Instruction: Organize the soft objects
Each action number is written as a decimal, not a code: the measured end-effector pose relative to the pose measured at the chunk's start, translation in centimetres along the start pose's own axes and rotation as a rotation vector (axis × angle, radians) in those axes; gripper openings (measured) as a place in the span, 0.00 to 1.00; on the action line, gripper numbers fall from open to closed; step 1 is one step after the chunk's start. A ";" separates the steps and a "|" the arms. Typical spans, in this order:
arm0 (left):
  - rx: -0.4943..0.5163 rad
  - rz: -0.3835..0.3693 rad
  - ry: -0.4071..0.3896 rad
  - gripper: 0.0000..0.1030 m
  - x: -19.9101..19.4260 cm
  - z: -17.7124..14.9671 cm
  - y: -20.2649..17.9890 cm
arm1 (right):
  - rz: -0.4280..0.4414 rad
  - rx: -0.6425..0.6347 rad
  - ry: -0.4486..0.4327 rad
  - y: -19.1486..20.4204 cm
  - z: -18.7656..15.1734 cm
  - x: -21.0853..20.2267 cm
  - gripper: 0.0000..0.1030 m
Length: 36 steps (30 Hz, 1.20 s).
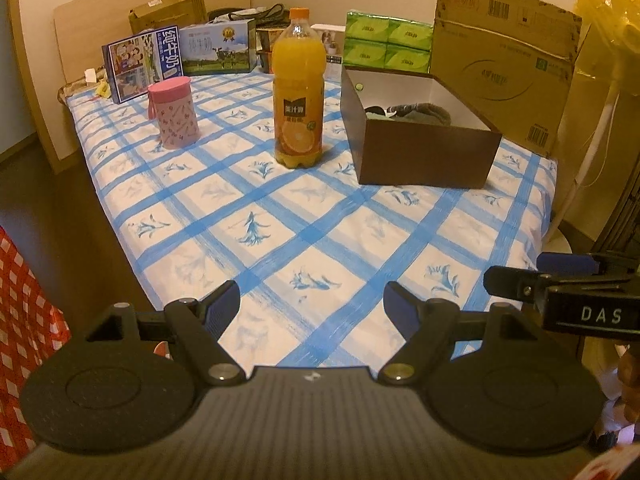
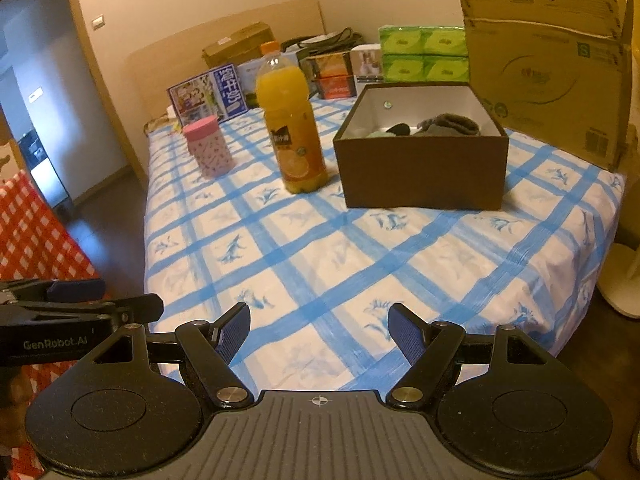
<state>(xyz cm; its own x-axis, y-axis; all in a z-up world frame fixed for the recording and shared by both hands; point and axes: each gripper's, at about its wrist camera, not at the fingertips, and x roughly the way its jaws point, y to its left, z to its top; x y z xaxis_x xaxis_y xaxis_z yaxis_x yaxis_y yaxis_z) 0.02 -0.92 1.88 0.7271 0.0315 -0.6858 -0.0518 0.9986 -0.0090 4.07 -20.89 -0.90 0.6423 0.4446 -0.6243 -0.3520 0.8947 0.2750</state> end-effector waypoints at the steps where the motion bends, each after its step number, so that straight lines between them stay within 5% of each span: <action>1: 0.000 0.002 0.004 0.75 0.0 -0.1 0.0 | 0.000 -0.003 0.004 0.0 -0.1 0.1 0.73; 36: 0.007 -0.008 0.056 0.75 1.2 -1.2 0.1 | -0.010 -0.018 0.042 -0.2 -0.7 1.2 0.73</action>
<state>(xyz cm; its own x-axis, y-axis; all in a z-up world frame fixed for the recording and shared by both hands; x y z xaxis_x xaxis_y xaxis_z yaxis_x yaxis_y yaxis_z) 0.09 -0.85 0.21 0.6877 0.0216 -0.7256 -0.0411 0.9991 -0.0092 4.43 -20.52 -2.26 0.6167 0.4327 -0.6576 -0.3581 0.8981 0.2552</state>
